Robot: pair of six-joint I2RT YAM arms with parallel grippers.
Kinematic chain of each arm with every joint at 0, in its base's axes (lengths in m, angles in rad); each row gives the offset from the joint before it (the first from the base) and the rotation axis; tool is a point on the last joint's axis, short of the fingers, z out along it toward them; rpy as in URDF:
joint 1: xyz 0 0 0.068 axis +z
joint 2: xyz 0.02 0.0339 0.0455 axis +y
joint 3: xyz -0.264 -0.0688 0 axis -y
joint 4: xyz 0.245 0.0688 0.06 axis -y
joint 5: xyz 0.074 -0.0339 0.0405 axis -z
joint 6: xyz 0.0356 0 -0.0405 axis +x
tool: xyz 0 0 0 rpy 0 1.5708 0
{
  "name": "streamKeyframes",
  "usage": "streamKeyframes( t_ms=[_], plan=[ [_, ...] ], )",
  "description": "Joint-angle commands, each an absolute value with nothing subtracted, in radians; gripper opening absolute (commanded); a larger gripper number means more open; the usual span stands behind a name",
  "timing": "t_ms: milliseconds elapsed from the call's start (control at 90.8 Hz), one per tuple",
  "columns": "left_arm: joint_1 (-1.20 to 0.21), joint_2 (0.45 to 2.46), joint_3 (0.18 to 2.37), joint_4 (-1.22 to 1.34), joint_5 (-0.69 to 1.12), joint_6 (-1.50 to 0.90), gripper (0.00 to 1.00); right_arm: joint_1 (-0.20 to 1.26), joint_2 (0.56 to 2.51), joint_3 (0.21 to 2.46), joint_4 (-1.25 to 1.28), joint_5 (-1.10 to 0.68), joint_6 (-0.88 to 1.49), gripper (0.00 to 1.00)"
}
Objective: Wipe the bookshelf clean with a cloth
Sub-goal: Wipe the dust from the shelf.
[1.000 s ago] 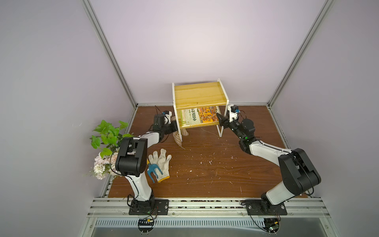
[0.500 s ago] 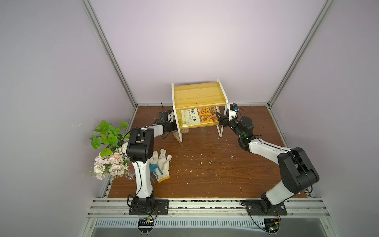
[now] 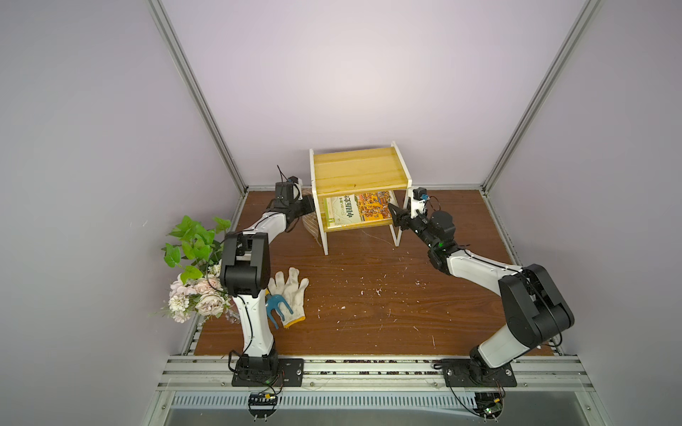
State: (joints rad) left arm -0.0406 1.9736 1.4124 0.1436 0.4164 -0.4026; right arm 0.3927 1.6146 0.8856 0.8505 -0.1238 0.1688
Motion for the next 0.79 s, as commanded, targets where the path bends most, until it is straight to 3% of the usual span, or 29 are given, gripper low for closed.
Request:
streamKeyframes(
  t_ms=[0, 121, 220, 374, 572, 660, 782],
  plan=[
    [-0.047, 2.002, 1.308, 0.238, 0.389, -0.485, 0.0, 0.401, 1.609, 0.902, 0.889, -0.129, 0.201, 0.65],
    [-0.018, 2.11, 1.37, 0.156, 0.369, -0.454, 0.0, 0.402, 1.609, 0.89, 0.889, -0.145, 0.207, 0.66],
    [0.007, 2.089, 1.441, 0.098, 0.375, -0.431, 0.0, 0.402, 1.598, 0.894, 0.883, -0.15, 0.206, 0.67],
    [0.005, 1.821, 1.333, 0.118, 0.314, -0.459, 0.0, 0.402, 1.567, 0.863, 0.933, -0.152, 0.198, 0.72],
    [-0.003, 1.533, 1.006, 0.208, 0.277, -0.496, 0.0, 0.402, 1.526, 0.8, 0.955, -0.127, 0.209, 0.76],
    [-0.002, 1.542, 1.094, 0.188, 0.318, -0.461, 0.0, 0.402, 1.533, 0.812, 0.943, -0.122, 0.206, 0.77],
    [-0.006, 1.69, 1.389, 0.09, 0.482, -0.468, 0.0, 0.402, 1.55, 0.842, 0.933, -0.111, 0.24, 0.77]
  ],
)
